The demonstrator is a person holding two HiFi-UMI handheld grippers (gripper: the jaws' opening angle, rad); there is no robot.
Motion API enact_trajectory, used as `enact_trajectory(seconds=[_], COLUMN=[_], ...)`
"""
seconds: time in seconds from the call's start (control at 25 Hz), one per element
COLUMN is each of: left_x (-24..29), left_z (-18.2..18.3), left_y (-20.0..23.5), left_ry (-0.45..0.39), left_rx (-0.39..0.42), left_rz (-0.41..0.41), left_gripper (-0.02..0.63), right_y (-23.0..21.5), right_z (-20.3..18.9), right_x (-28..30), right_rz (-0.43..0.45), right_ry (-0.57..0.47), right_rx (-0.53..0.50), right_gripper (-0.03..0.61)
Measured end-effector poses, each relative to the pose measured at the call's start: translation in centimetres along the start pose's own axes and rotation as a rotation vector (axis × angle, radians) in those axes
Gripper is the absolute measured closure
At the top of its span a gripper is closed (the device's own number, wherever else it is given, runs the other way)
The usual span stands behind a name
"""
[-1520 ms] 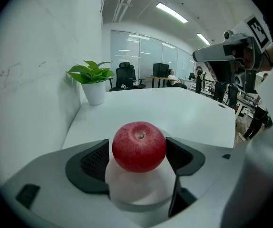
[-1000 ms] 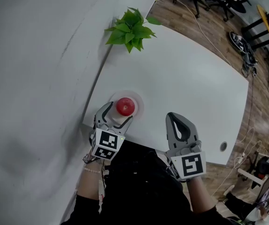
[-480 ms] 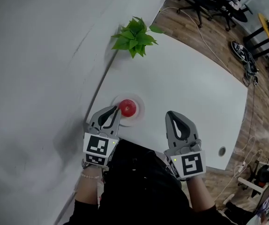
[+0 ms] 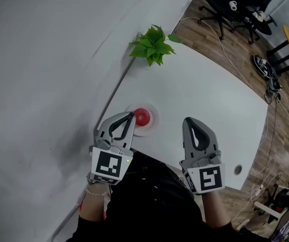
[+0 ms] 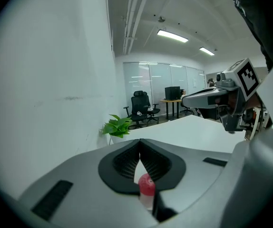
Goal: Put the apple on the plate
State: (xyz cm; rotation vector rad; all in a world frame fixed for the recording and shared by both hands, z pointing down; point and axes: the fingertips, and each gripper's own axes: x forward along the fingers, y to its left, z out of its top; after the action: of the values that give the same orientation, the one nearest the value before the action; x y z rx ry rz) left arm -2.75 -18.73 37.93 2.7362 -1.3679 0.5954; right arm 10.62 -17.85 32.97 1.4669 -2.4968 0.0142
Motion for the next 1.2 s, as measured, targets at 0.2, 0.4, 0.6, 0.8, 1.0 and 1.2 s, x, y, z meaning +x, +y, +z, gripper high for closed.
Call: enact_trajectory(seconds=[0.2,0.4,0.6,0.8,1.0,1.2], left_x=[-1.2,-2.0,-2.5,-2.6,-2.6,-2.3], left_z=[2.4,4.4,5.2,5.2,4.9,4.8], left_y=[0.1,0.4,0.6,0.6,0.7,0.8], left_ry=[-0.021,-0.062,-0.084,-0.086,-0.081,-0.080], left_rx=[-0.043,-0.021,-0.018,-0.012,-0.022,-0.021], left_rz=[0.048,0.065,0.076,0.077,0.079,0.077], left_gripper=[0.600,0.600,0.600,0.600,0.600,0.600], right_y=[0.0,0.0,0.3,0.4,0.5,0.5], right_z=[1.2,2.2,2.8,3.3,3.3,3.1], right_x=[-0.1,0.2,0.6,0.9,1.2,1.2], right_rz=[0.012,0.025,0.039,0.044,0.049,0.050], right_ry=[-0.033,-0.051,-0.069,-0.081,-0.075,-0.067], right_rx=[-0.014,-0.020,-0.027,-0.030,-0.038,-0.040], right_gripper=[0.537,0.537,0.537,0.537,0.537,0.537])
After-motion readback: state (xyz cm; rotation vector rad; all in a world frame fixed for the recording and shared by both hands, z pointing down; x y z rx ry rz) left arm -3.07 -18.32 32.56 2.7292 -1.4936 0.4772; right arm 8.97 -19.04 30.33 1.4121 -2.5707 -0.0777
